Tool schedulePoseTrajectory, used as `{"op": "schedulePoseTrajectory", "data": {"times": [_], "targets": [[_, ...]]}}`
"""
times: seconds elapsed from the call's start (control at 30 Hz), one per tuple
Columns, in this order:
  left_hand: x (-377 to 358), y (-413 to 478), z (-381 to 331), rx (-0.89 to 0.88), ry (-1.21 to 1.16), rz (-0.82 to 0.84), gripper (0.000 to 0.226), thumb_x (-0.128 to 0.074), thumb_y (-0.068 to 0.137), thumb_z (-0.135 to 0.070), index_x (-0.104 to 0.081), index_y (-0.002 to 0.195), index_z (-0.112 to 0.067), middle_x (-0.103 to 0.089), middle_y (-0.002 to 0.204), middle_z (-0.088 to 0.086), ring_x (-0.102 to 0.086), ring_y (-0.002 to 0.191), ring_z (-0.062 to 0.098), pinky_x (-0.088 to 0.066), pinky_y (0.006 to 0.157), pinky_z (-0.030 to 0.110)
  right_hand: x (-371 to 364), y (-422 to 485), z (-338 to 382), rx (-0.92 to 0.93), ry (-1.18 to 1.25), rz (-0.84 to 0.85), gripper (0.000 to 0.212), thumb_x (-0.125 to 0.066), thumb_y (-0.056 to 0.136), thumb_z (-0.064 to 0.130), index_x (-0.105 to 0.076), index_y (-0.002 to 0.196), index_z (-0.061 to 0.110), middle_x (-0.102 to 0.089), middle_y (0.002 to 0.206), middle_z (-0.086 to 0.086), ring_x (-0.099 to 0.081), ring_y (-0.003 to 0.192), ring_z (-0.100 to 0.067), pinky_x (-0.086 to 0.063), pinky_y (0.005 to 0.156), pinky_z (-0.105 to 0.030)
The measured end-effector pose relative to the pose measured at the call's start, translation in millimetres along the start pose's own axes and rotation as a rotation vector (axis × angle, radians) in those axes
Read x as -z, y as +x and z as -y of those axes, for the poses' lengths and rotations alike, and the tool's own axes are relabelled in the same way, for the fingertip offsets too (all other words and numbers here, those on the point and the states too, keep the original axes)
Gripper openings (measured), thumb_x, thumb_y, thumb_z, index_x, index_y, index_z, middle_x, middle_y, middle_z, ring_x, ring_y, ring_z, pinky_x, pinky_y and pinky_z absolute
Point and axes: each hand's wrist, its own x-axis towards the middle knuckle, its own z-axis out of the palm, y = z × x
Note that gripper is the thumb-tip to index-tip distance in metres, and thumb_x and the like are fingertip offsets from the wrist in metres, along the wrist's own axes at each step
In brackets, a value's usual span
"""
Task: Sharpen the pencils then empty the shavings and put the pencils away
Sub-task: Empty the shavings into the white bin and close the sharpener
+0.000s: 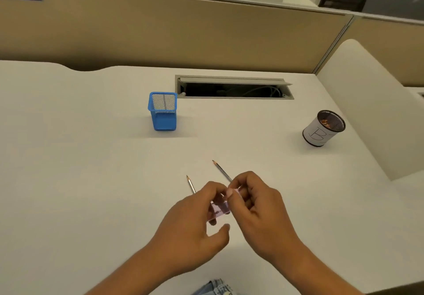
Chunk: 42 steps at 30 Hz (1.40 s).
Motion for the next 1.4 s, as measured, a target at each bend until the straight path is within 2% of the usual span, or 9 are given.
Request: {"op": "schedulePoseTrajectory", "data": {"times": [0.1, 0.3, 0.43, 0.53, 0.63, 0.77, 0.9, 1.1, 1.4], "targets": [[-27.7, 18.7, -27.9, 0.003, 0.060, -0.091, 0.035, -0.067, 0.078, -0.039, -0.042, 0.100, -0.047, -0.060, 0.087, -0.023, -0.059, 0.080, -0.001, -0.052, 0.069, 0.019, 21.9, 10.6, -10.0, 0.048, -0.065, -0.029, 0.011, -0.055, 0.091, 0.033, -0.054, 0.082, 0.026, -0.068, 0.066, 0.005, -0.065, 0.060, -0.008, -0.053, 0.056, -0.031], [-92.1, 90.2, -85.5, 0.101, 0.127, -0.181, 0.034, -0.064, 0.082, -0.027, -0.035, 0.073, -0.042, -0.061, 0.070, -0.013, -0.060, 0.068, 0.007, -0.044, 0.054, 0.021, 90.3, 41.4, -52.5, 0.143, -0.147, -0.186, 0.024, -0.052, 0.092, 0.037, -0.045, 0.071, 0.028, -0.051, 0.051, 0.008, -0.053, 0.053, -0.012, -0.039, 0.047, -0.021], [-119.7, 139.9, -114.7, 0.065, 0.141, -0.197, 0.025, -0.062, 0.083, -0.025, -0.041, 0.080, -0.038, -0.060, 0.069, -0.012, -0.057, 0.063, 0.009, -0.034, 0.049, 0.016, 137.9, 73.6, -79.6, 0.186, -0.103, -0.210, 0.025, -0.057, 0.093, 0.026, -0.047, 0.070, 0.026, -0.054, 0.051, 0.007, -0.055, 0.052, -0.010, -0.038, 0.045, -0.018], [-133.5, 181.1, -126.5, 0.038, 0.185, -0.188, 0.018, -0.058, 0.087, -0.026, -0.045, 0.080, -0.036, -0.056, 0.064, -0.011, -0.056, 0.060, 0.011, -0.035, 0.047, 0.019, 165.3, 101.5, -94.6, 0.222, -0.056, -0.215, 0.025, -0.053, 0.089, 0.027, -0.043, 0.066, 0.028, -0.051, 0.053, 0.004, -0.049, 0.053, -0.010, -0.040, 0.048, -0.029], [-145.5, 227.4, -138.2, 0.047, 0.222, -0.154, 0.016, -0.054, 0.089, -0.025, -0.052, 0.074, -0.031, -0.060, 0.063, -0.007, -0.060, 0.061, 0.018, -0.039, 0.046, 0.025, 191.9, 131.7, -112.0, 0.222, -0.030, -0.205, 0.028, -0.049, 0.089, 0.027, -0.038, 0.063, 0.030, -0.045, 0.053, 0.006, -0.041, 0.052, -0.008, -0.037, 0.050, -0.036], [-155.9, 281.1, -147.1, 0.052, 0.171, -0.050, 0.011, -0.057, 0.086, -0.016, -0.064, 0.079, -0.018, -0.066, 0.066, 0.002, -0.063, 0.061, 0.023, -0.048, 0.048, 0.032, 221.5, 169.4, -134.3, 0.237, 0.031, -0.191, 0.027, -0.048, 0.087, 0.024, -0.037, 0.063, 0.019, -0.039, 0.053, 0.006, -0.036, 0.052, -0.007, -0.031, 0.050, -0.027], [-164.1, 322.9, -147.5, 0.071, 0.051, 0.071, 0.012, -0.064, 0.081, -0.006, -0.069, 0.090, -0.013, -0.072, 0.078, 0.011, -0.069, 0.071, 0.032, -0.058, 0.057, 0.040, 238.8, 198.4, -156.1, 0.247, 0.085, -0.208, 0.029, -0.045, 0.084, 0.031, -0.041, 0.065, 0.010, -0.046, 0.056, -0.015, -0.039, 0.052, -0.009, -0.034, 0.051, -0.028], [-174.6, 363.8, -147.0, 0.052, 0.354, -0.052, 0.019, -0.056, 0.088, -0.016, -0.055, 0.074, -0.028, -0.057, 0.060, -0.005, -0.059, 0.059, 0.020, -0.042, 0.048, 0.026, 243.7, 231.8, -180.3, 0.185, -0.120, -0.363, 0.028, -0.046, 0.090, 0.025, -0.036, 0.065, 0.015, -0.035, 0.050, 0.002, -0.034, 0.050, -0.016, -0.031, 0.049, -0.034], [-184.8, 399.9, -136.9, -0.072, 0.641, -0.121, 0.015, -0.055, 0.088, -0.015, -0.068, 0.088, -0.022, -0.061, 0.068, -0.003, -0.057, 0.060, 0.021, -0.046, 0.055, 0.029, 244.8, 253.9, -211.5, 0.243, -0.430, -0.454, 0.025, -0.028, 0.096, 0.034, -0.035, 0.080, 0.016, -0.043, 0.052, 0.000, -0.046, 0.045, -0.029, -0.037, 0.044, -0.039]]}}
